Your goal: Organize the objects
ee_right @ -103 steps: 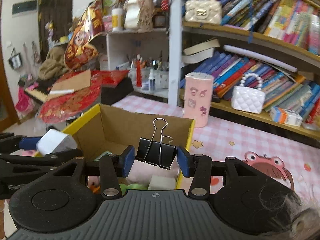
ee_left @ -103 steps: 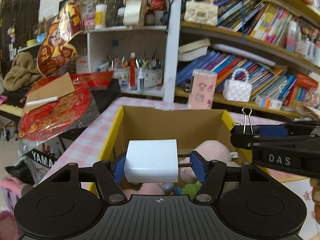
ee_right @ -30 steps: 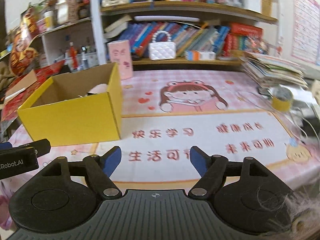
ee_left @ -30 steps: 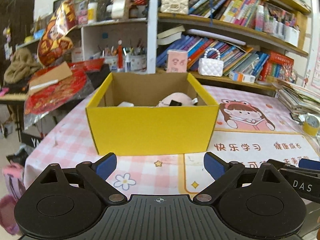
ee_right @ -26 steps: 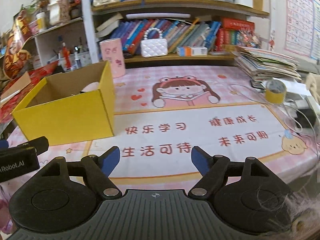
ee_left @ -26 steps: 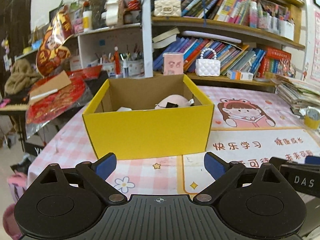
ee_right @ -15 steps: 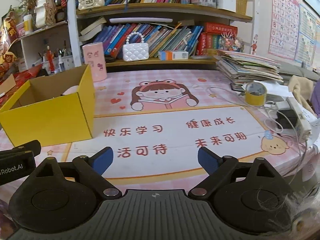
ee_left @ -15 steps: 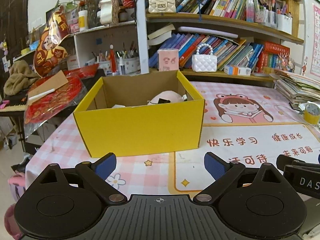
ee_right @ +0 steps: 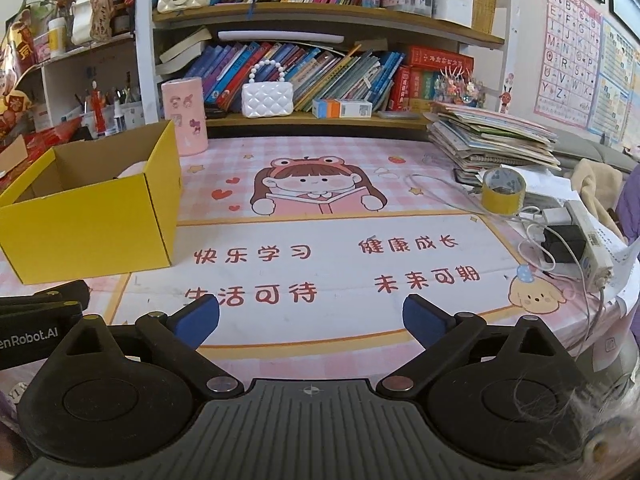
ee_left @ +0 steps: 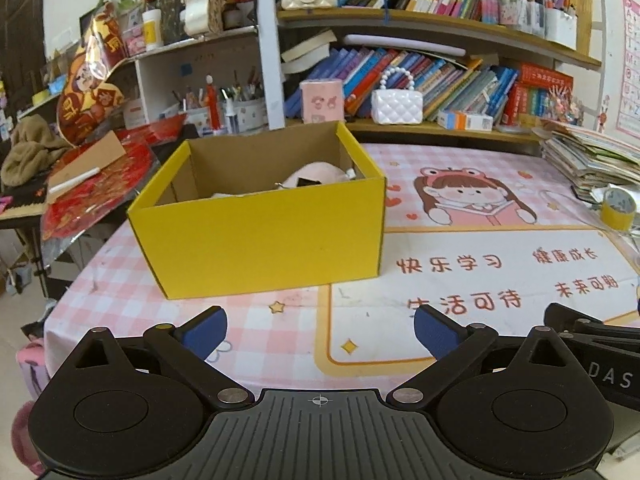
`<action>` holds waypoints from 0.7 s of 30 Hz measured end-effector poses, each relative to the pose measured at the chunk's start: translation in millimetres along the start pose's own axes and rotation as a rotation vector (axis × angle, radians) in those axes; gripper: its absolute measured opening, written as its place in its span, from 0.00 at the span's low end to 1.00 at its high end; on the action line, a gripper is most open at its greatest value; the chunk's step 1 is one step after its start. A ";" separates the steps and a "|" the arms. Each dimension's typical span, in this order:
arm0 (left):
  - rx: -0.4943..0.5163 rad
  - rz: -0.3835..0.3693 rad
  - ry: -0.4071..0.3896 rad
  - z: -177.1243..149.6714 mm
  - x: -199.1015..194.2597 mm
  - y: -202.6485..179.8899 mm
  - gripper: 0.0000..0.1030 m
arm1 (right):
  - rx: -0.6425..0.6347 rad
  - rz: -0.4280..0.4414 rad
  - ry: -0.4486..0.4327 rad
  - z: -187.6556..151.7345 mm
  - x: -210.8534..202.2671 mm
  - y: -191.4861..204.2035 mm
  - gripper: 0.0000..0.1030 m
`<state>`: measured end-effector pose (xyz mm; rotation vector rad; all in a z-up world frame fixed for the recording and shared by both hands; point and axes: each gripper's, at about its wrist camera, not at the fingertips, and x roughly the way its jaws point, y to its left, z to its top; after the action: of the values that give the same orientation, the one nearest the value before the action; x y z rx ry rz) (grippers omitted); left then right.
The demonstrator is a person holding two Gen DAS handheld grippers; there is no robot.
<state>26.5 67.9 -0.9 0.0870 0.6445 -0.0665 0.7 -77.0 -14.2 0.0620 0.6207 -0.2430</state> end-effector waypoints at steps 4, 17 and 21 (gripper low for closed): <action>0.024 0.002 -0.011 -1.4 -2.2 -5.7 0.98 | 0.008 -0.005 0.005 -1.1 -1.2 -2.3 0.96; 0.035 0.013 -0.035 -0.2 -8.4 -11.7 0.98 | 0.004 -0.018 -0.014 -2.1 -8.2 -6.3 0.97; 0.036 0.023 -0.038 -1.4 -10.0 -12.4 0.99 | 0.002 -0.017 -0.012 -2.1 -8.8 -6.3 0.97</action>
<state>16.6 56.1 3.3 0.1279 0.6042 -0.0576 -9.0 -81.0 -10.7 0.0578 0.6095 -0.2599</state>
